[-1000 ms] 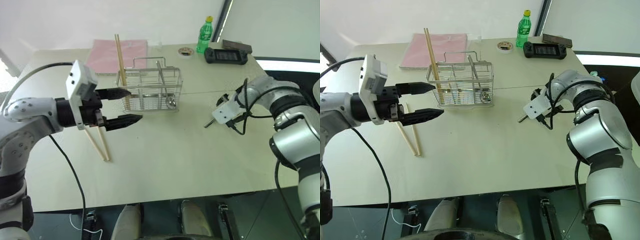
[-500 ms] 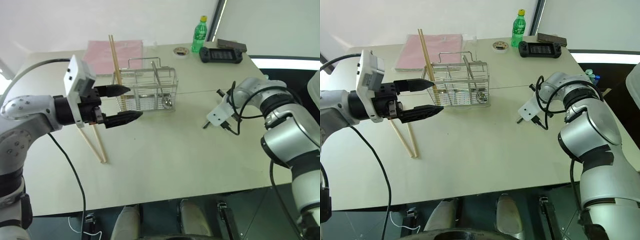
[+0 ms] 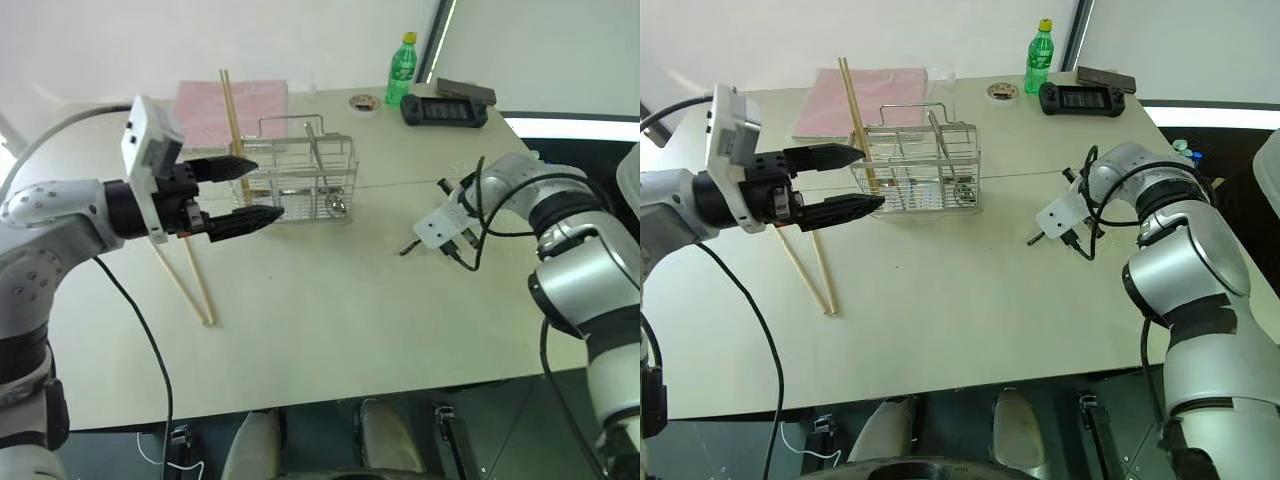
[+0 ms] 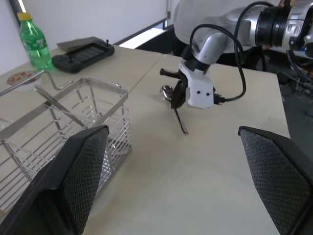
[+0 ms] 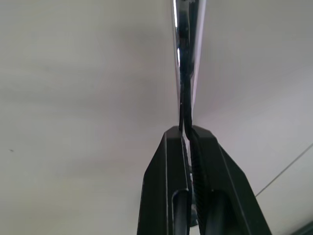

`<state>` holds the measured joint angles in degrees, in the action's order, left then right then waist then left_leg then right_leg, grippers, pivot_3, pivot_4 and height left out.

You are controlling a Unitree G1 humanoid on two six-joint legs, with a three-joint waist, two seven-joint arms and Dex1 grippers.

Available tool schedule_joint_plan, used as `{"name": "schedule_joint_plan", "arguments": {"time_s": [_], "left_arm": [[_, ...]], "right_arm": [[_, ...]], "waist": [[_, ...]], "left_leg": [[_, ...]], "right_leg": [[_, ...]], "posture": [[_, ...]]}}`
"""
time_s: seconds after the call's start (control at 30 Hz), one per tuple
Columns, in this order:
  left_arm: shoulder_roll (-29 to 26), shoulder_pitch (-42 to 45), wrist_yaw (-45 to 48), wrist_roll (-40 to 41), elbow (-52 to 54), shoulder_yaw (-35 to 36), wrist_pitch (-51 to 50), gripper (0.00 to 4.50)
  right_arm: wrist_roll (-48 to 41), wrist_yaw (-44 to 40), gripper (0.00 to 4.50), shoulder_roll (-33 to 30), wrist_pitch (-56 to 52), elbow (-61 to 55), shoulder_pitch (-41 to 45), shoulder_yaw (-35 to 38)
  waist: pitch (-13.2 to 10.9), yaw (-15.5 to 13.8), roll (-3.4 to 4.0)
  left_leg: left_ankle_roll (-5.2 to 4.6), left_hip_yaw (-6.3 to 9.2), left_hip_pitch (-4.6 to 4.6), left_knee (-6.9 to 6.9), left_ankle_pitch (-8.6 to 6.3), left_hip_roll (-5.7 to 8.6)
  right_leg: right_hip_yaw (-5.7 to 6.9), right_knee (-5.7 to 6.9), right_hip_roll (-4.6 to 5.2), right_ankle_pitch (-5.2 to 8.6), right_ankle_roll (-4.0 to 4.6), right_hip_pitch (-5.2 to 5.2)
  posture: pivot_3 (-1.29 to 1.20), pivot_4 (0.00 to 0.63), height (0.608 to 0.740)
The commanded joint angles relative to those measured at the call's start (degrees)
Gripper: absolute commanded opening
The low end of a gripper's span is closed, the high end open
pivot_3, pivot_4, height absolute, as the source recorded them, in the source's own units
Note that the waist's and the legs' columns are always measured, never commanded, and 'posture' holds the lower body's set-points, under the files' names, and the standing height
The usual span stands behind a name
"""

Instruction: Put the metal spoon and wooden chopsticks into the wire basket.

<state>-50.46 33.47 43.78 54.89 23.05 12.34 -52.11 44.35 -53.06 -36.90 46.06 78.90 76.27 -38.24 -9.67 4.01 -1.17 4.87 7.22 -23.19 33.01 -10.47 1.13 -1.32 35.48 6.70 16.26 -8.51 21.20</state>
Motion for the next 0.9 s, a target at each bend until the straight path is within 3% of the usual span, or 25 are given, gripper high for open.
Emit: {"name": "schedule_joint_plan", "arguments": {"time_s": [0.03, 0.17, 0.3, 0.43, 0.6, 0.77, 0.9], "left_arm": [[0.0, 2.7, 0.3, -1.2, -2.1, 1.1, 2.0, 4.5], [0.2, 5.8, 0.8, -2.9, -6.1, 1.2, 3.3, 4.5], [0.0, 7.7, 2.1, -4.9, -9.0, 0.9, 4.9, 4.5], [0.1, 8.5, 3.1, -6.6, -10.8, 0.9, 6.1, 4.5], [0.5, 8.9, 3.6, -7.8, -11.8, 0.9, 6.9, 4.5], [1.1, 9.6, 4.0, -8.5, -12.1, 0.9, 7.0, 4.5], [1.2, 10.0, 4.0, -8.7, -12.3, 0.8, 7.1, 4.5]], "right_arm": [[-16.1, -16.6, 0.02, 1.0, 0.7, -2.6, 0.0, 12.0], [-37.8, -37.3, 0.02, 2.4, -10.6, -14.6, -3.9, 23.7], [-51.6, -39.4, 0.02, -0.7, -31.1, -38.0, -12.2, 27.7], [-60.4, -31.8, 0.02, -1.3, -52.8, -55.0, -17.0, 35.1], [-68.3, -15.9, 0.02, 3.0, -71.0, -62.5, -15.5, 43.3], [-69.0, -1.8, 0.02, 9.2, -76.3, -63.3, -13.8, 45.9], [-67.2, 3.1, 0.02, 12.3, -75.2, -63.2, -15.1, 44.2]], "waist": [[0.0, 0.1, 0.0], [0.0, 0.1, 0.03], [0.0, -0.8, 0.03], [0.0, -1.5, 0.04], [0.0, -1.5, 0.0], [0.0, -1.5, -0.01], [0.0, -1.5, -0.03]], "left_leg": [[0.0, 0.0, 0.0, 0.0, 0.0, 0.0], [-0.01, 0.0, 0.14, 0.0, 0.0, -0.02], [0.0, 0.09, 0.16, 0.02, 0.0, 0.02], [0.0, 0.09, 0.1, 0.04, 0.0, 0.02], [0.0, 0.1, 0.1, 0.04, 0.0, 0.01], [0.0, 0.09, 0.04, 0.03, 0.0, 0.01], [-0.01, 0.08, -0.09, 0.04, 0.01, 0.01]], "right_leg": [[0.0, 0.0, 0.0, -0.01, -0.01, -0.02], [0.0, -0.01, -0.01, -0.02, -0.04, -0.15], [0.04, -0.03, -0.01, -0.02, -0.09, -0.29], [0.04, -0.02, -0.01, -0.01, -0.09, -0.2], [0.04, 0.1, -0.01, -0.01, -0.08, -0.15], [0.03, 0.2, -0.01, -0.01, -0.08, 0.03], [0.03, 0.25, -0.01, -0.01, -0.08, 0.17]], "posture": [[0.0, 0.15, 0.731], [0.0, 0.15, 0.731], [0.0, 0.15, 0.731], [0.0, 0.15, 0.731], [0.0, 0.15, 0.731], [0.0, 0.15, 0.731], [0.0, 0.15, 0.731]]}}
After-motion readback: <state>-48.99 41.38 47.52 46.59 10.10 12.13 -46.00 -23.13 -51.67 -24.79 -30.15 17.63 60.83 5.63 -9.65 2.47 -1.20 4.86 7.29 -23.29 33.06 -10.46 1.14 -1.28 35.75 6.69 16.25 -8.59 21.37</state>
